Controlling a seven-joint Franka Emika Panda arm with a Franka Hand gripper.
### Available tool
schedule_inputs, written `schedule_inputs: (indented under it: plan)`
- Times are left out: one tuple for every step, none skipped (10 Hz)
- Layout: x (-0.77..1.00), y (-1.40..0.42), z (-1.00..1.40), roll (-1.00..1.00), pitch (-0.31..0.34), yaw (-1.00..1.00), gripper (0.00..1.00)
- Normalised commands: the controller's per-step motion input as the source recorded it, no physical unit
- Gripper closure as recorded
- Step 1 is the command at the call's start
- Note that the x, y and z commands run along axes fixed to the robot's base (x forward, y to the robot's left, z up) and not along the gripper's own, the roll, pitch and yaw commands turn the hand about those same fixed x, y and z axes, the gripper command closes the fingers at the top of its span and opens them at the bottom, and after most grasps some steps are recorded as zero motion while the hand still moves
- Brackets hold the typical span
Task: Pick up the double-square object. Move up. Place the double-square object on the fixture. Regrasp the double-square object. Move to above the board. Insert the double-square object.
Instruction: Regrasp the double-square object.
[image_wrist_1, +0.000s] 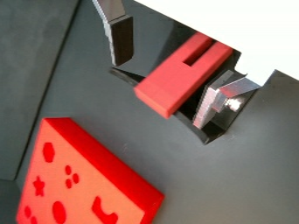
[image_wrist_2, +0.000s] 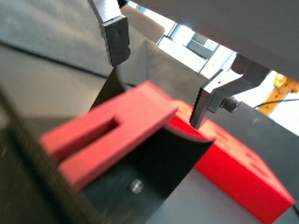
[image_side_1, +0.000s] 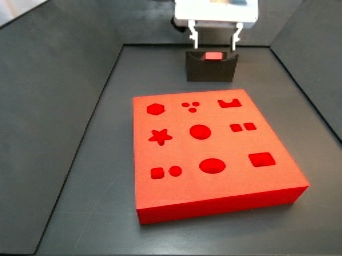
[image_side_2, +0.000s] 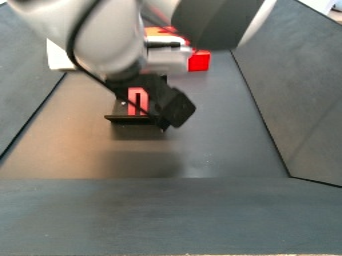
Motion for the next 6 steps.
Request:
schedule_inputs:
  plan:
    - [-0.04,0.00,1.00,0.07,0.016,0.02,0.00]
    - [-0.04,0.00,1.00,0.06,0.034,0.02,0.00]
    - [-0.04,0.00,0.85,0.05,0.047,0.01,0.00]
    - [-0.04,0.00,0.73,0.05,0.058,0.01,0.00]
    - [-0.03,0.01,0.48,0.04,0.076,0.00,0.00]
    - [-0.02,0.01,0.23,0.03,0.076,-0.01,0.00]
